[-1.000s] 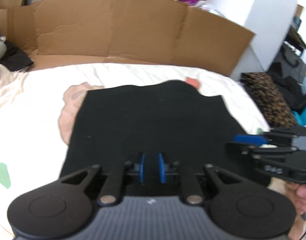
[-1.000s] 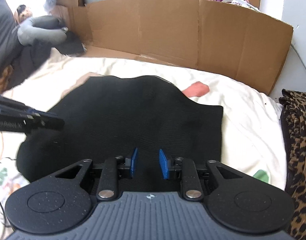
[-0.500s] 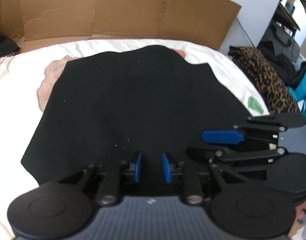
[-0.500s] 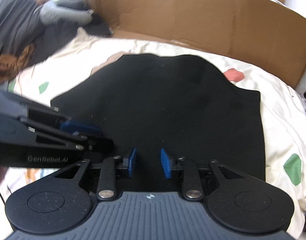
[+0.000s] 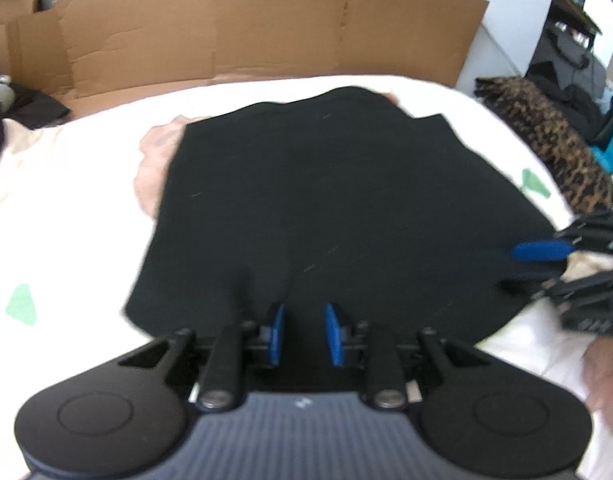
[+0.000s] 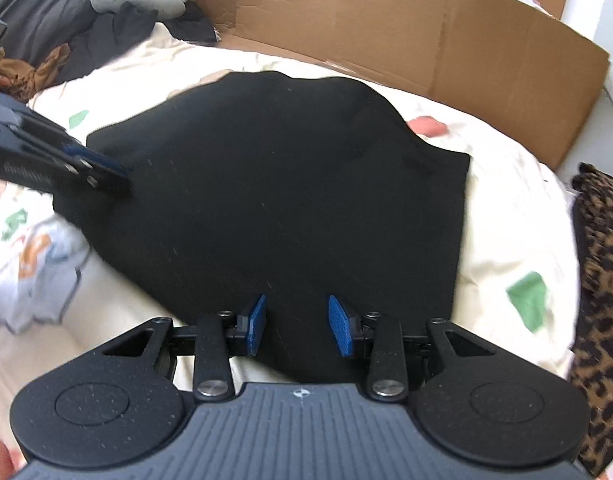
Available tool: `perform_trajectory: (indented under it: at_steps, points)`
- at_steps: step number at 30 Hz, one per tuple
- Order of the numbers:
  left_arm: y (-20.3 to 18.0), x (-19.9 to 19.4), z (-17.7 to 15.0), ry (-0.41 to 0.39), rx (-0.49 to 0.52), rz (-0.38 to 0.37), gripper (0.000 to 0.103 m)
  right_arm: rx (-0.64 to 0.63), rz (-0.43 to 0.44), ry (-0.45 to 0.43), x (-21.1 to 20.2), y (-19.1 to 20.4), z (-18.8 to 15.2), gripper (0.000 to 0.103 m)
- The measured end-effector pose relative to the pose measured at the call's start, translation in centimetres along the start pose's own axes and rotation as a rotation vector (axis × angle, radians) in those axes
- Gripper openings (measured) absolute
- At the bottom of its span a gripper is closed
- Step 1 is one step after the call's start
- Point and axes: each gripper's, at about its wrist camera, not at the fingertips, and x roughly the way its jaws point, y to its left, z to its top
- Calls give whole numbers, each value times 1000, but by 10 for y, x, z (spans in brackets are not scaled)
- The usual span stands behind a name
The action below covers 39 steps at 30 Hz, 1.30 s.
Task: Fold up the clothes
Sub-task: 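Open both tools and release the folded black shorts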
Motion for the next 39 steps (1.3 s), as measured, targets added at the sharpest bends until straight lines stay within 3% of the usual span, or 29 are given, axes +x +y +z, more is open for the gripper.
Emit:
perform_trajectory:
  at_steps: [9, 13, 16, 20, 26, 31, 34, 35, 36, 37, 39]
  points:
    - [40, -28, -20, 20, -86, 113, 27, 37, -94, 24, -18, -15, -12, 41]
    - [46, -39, -23, 14, -114, 110, 27, 76, -119, 23, -25, -21, -11, 41]
    - [44, -44, -24, 23, -136, 67, 27, 129, -111, 18, -30, -25, -9, 41]
    - [43, -43, -31, 35, -188, 40, 42, 304, -74, 22, -38, -39, -12, 41]
    - [41, -27, -44, 66, -175, 9, 39, 511, -20, 58, -41, -56, -26, 42]
    - [37, -18, -46, 68, -135, -10, 39, 805, 143, 92, -26, -72, -51, 42]
    - [41, -21, -46, 58, -126, -32, 27, 924, 213, 88, -15, -78, -60, 42]
    - [42, -22, -45, 55, -123, -39, 12, 955, 230, 85, -12, -80, -62, 42]
    - [44, -23, -45, 52, -120, -46, 8, 985, 246, 81, -9, -81, -64, 41]
    - [45, -23, -45, 48, -117, -54, 7, 1005, 251, 76, -7, -84, -65, 26]
    - [48, -25, -44, 42, -111, -68, 6, 1040, 253, 74, -4, -88, -67, 14]
